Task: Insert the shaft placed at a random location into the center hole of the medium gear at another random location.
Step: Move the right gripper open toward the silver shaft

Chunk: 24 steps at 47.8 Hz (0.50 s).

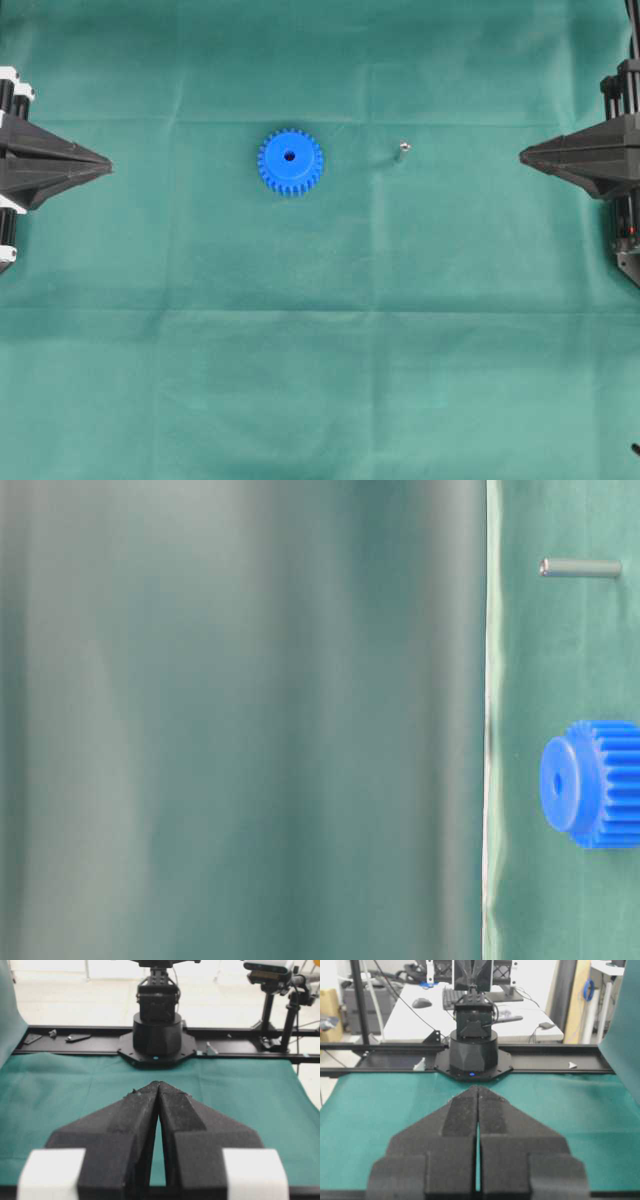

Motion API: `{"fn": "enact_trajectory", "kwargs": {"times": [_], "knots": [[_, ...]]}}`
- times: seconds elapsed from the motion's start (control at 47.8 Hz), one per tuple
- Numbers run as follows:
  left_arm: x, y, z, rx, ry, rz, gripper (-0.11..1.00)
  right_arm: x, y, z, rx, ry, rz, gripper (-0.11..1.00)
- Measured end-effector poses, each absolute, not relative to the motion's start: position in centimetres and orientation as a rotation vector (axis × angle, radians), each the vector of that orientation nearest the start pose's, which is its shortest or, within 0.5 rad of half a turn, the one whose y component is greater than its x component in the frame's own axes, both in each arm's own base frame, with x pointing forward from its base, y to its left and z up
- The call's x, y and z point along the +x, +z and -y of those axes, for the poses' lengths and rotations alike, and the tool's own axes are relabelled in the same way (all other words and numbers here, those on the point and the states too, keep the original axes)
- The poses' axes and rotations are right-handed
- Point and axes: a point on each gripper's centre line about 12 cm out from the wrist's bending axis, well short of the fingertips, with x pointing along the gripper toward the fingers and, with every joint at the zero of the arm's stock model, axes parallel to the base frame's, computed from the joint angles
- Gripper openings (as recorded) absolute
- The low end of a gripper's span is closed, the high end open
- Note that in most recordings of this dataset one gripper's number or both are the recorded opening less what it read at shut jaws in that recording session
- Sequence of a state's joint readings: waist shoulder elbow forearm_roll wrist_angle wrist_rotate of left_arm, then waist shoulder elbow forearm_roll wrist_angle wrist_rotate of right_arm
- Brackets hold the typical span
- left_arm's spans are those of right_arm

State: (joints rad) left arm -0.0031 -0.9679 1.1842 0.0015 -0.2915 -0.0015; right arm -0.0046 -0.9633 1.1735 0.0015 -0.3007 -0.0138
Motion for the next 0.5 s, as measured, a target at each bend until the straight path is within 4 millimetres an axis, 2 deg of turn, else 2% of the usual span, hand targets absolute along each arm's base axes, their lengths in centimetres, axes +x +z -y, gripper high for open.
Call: {"fn": "enact_trajectory", "kwargs": {"times": [0.125, 0.376, 0.439, 0.502], "knots": [[19.9, 29.7, 0.1, 0.01, -0.004, 0.075, 0.0, 20.0, 29.3, 0.3, -0.013, -0.013, 0.075, 0.01], [20.0, 29.3, 0.1, 0.015, -0.006, 0.034, 0.0, 20.5, 28.5, 1.7, -0.014, -0.082, 0.03, 0.02], [20.0, 29.3, 0.1, 0.015, -0.006, 0.032, 0.0, 20.7, 28.2, 1.9, -0.012, -0.091, 0.019, 0.1], [20.0, 29.3, 0.1, 0.013, -0.006, 0.032, 0.0, 20.9, 28.0, 2.0, -0.013, -0.096, 0.016, 0.23]]}}
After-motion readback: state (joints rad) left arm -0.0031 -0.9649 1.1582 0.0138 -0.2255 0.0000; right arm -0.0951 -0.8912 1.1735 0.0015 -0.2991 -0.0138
